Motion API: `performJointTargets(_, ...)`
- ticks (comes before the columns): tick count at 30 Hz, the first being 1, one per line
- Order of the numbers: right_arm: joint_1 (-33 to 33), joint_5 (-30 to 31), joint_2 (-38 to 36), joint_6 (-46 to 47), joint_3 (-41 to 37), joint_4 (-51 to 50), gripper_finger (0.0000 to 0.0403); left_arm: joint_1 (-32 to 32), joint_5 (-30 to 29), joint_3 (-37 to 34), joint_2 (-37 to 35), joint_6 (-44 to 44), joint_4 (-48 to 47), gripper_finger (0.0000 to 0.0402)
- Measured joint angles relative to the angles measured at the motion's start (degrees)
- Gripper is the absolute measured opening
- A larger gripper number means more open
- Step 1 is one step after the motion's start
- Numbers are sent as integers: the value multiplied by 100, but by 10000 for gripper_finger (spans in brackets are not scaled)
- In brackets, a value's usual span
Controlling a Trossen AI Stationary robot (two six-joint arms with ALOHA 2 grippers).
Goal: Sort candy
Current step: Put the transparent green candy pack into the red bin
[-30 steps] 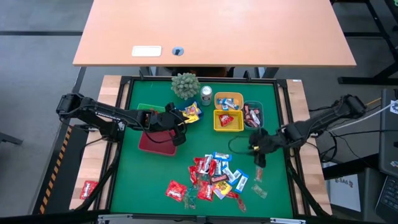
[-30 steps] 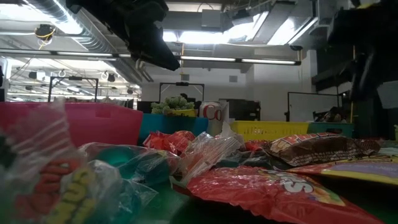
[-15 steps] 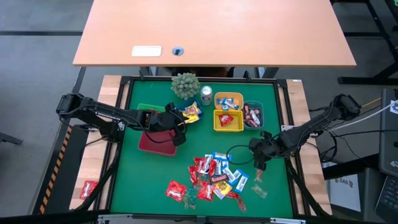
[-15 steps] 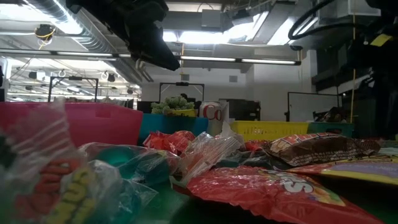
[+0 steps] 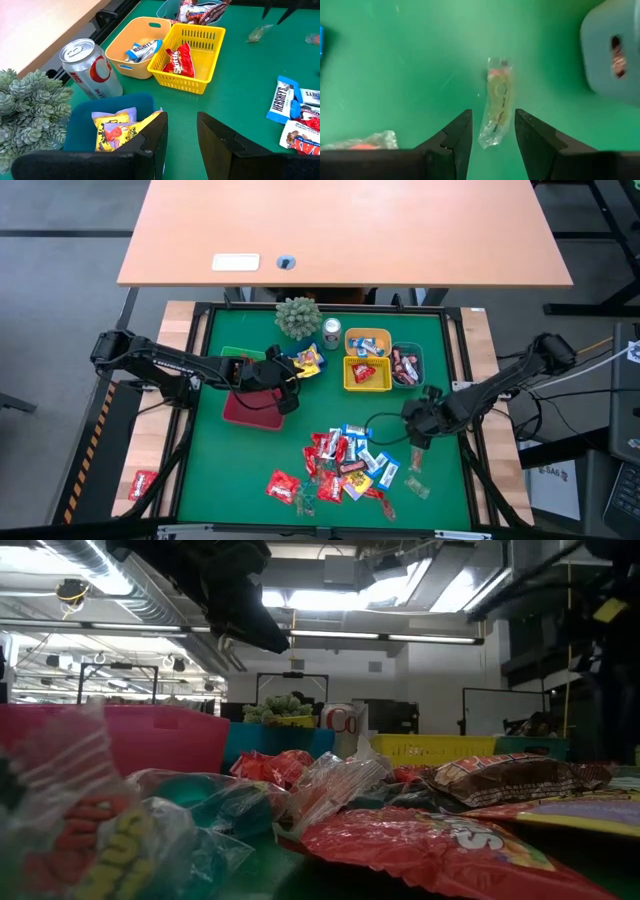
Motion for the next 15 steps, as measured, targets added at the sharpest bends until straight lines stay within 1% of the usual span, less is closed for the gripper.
performJointTargets(2, 0, -85, 230, -1, 0, 4, 145, 2, 0, 0, 0, 0, 0, 92)
performJointTargets(8, 0, -91, 936, -3, 0, 17, 145, 0, 0, 0, 0, 0, 0, 92)
performJointTargets(11, 0, -215, 1230, -3, 0, 23, 145, 0, 0, 0, 0, 0, 0, 92)
performJointTargets(13, 0, -283, 1372, -3, 1, 28, 140, 0, 0, 0, 0, 0, 0, 92)
performJointTargets(15, 0, -343, 1443, -1, 13, 39, 128, 1, 1, 0, 0, 0, 0, 93)
